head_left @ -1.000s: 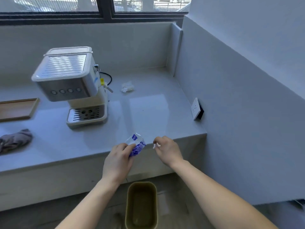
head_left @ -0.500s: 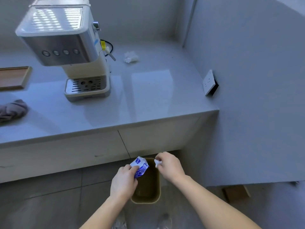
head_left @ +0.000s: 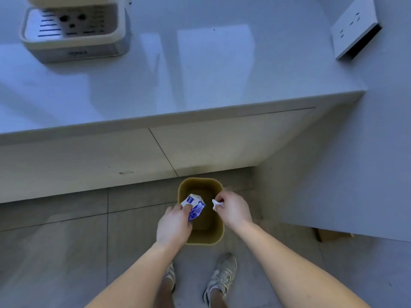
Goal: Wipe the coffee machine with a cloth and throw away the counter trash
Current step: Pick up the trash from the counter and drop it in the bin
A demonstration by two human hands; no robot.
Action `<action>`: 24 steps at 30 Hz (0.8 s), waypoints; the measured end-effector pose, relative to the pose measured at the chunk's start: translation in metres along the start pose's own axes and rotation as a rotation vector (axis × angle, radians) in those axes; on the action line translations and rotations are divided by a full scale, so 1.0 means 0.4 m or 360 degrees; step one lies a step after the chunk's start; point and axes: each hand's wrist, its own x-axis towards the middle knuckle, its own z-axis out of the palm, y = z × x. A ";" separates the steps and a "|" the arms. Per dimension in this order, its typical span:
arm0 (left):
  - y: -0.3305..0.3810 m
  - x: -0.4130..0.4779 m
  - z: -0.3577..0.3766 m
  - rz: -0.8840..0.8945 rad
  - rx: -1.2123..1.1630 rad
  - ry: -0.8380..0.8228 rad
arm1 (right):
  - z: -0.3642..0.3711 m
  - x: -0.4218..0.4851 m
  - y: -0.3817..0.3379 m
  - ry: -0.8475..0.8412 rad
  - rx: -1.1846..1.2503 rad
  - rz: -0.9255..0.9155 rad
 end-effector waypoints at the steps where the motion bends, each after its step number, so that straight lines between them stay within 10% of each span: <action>1: -0.005 0.012 0.018 -0.0005 0.0007 -0.0008 | 0.019 0.013 0.009 0.0010 -0.0005 -0.0004; 24: -0.045 0.128 0.240 -0.0018 0.0055 -0.0039 | 0.251 0.111 0.132 -0.0081 0.0043 0.0073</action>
